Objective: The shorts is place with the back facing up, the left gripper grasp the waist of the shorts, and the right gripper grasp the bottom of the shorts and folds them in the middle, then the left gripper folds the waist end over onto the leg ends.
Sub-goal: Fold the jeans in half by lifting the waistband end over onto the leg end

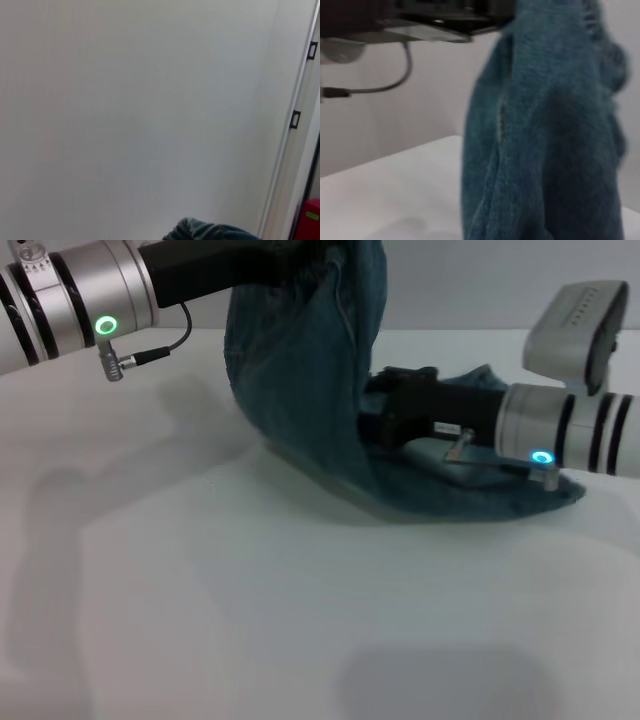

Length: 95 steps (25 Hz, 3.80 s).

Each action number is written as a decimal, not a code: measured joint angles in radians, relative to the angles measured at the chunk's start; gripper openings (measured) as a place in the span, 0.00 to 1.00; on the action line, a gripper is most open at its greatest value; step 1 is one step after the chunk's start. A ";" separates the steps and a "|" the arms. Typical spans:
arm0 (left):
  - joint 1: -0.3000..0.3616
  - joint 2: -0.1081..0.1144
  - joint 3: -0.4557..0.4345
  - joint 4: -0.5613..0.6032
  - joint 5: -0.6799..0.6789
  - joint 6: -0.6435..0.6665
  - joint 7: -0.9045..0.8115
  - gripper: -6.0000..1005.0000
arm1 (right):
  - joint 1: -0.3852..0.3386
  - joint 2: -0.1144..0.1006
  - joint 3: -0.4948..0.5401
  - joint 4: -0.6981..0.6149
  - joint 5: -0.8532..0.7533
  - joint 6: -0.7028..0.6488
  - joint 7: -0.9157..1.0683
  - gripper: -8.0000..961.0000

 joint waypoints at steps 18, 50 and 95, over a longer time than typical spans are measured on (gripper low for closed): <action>0.010 -0.002 0.005 -0.018 0.002 -0.007 0.017 0.13 | -0.062 -0.004 -0.082 -0.086 0.013 -0.004 0.064 0.66; -0.033 -0.023 0.213 -0.055 -0.010 -0.108 0.025 0.16 | -0.331 -0.017 0.489 -0.174 0.351 0.063 -0.222 0.66; -0.092 -0.017 0.435 -0.042 -0.091 -0.248 -0.005 0.85 | -0.316 -0.017 0.477 -0.120 0.349 0.056 -0.262 0.66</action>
